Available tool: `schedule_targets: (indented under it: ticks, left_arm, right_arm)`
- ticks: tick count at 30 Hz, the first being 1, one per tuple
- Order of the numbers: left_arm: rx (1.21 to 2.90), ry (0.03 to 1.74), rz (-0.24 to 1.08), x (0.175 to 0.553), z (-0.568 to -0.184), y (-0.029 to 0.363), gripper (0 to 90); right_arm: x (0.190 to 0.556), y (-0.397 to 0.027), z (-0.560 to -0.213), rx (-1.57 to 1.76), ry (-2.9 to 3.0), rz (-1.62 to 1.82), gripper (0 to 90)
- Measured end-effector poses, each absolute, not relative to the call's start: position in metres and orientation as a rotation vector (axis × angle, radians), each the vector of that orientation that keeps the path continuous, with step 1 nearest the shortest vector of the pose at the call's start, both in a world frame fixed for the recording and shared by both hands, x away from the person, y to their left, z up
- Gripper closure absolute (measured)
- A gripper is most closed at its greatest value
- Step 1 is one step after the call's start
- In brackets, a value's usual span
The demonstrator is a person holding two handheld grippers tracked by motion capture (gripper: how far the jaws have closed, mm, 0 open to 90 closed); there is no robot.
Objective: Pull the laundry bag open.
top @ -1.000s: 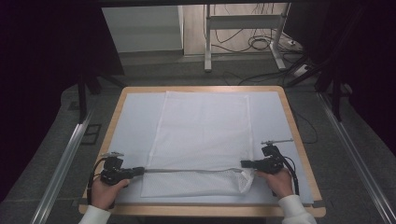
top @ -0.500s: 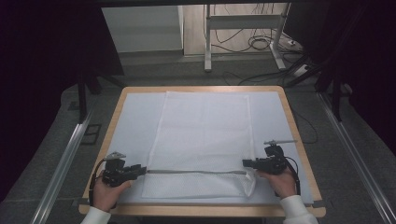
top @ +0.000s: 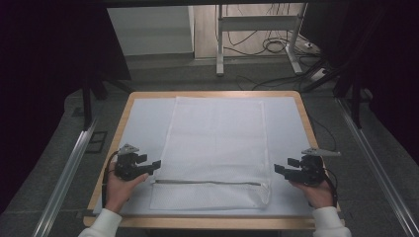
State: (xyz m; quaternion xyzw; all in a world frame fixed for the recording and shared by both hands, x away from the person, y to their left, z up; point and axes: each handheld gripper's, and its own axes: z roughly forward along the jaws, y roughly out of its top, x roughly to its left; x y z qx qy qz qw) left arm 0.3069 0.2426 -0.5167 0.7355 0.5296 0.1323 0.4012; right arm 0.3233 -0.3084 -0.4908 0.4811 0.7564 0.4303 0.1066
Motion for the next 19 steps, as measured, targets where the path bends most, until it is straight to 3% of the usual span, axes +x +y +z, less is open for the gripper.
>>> schedule_targets:
  ticks: [19]
  left_arm:
    - [1.846, 1.348, 0.346, 0.303, -0.521, 0.25, 28.4]
  right_arm:
    - [0.325, -0.317, -0.495, 1.409, 2.205, 1.255, 25.3]
